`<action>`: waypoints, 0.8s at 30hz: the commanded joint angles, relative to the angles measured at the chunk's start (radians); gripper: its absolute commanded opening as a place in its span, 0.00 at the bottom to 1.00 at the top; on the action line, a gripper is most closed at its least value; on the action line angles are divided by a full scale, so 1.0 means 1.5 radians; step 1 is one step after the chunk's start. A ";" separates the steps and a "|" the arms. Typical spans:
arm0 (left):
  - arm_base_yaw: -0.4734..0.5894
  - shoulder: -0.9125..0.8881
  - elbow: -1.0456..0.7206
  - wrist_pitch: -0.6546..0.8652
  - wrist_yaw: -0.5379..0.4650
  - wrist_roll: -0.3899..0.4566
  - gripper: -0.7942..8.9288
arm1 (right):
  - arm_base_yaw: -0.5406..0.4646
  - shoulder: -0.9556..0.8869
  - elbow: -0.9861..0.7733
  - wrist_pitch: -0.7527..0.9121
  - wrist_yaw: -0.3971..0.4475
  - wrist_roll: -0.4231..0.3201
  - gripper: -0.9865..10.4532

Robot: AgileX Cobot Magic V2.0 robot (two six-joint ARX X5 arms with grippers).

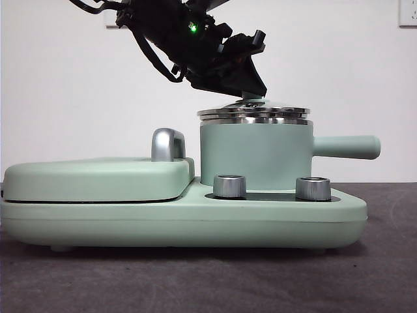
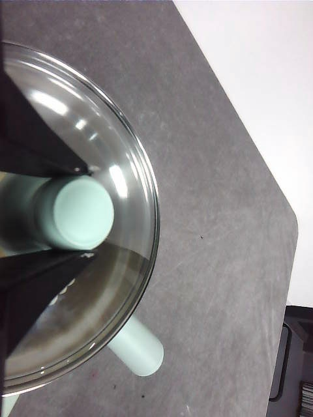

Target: Put the buns in a small steamer

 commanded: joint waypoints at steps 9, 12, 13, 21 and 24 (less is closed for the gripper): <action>0.000 0.008 0.021 0.005 0.007 0.007 0.09 | 0.004 0.002 0.003 0.001 0.003 -0.005 0.39; 0.000 0.008 0.021 0.009 0.015 0.007 0.09 | 0.004 0.002 0.003 -0.002 0.003 -0.005 0.39; 0.000 0.008 0.021 0.013 0.015 0.007 0.09 | 0.004 0.002 0.003 -0.003 0.003 -0.005 0.39; 0.000 0.009 0.021 0.021 0.019 0.007 0.09 | 0.004 0.002 0.003 -0.013 0.019 -0.005 0.39; 0.000 0.009 0.021 0.023 0.020 0.007 0.09 | 0.004 0.002 0.003 -0.013 0.021 -0.006 0.39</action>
